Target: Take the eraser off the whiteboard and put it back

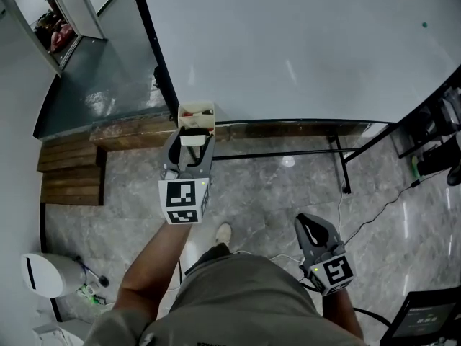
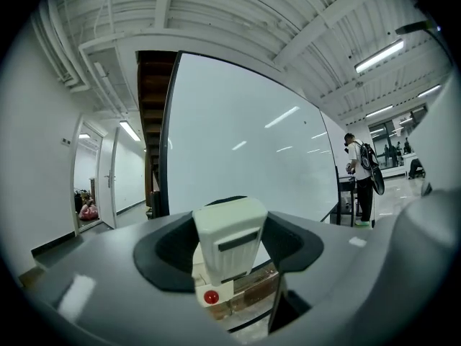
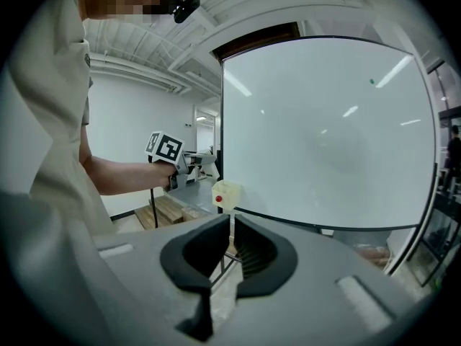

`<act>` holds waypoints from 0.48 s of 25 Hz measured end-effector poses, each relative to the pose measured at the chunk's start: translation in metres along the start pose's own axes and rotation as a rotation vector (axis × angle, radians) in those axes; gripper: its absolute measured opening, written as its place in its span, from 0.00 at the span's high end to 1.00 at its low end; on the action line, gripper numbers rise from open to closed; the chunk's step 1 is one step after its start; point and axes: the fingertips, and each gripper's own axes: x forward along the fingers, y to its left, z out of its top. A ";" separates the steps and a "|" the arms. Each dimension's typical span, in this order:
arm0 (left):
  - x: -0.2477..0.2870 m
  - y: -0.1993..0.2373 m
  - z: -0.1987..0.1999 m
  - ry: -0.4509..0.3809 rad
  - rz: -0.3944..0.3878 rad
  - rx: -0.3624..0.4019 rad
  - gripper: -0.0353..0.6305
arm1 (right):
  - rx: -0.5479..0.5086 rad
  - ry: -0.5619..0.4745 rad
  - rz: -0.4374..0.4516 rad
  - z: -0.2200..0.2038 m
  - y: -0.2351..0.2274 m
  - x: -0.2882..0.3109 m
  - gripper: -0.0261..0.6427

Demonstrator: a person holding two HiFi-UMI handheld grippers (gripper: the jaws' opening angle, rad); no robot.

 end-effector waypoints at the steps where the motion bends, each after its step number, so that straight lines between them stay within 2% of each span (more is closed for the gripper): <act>1: -0.011 -0.004 0.005 -0.007 -0.002 -0.001 0.53 | -0.002 -0.001 0.008 -0.001 0.002 -0.004 0.94; 12: -0.123 -0.042 0.036 -0.074 -0.005 -0.045 0.54 | -0.043 -0.008 0.111 -0.022 0.027 -0.042 0.94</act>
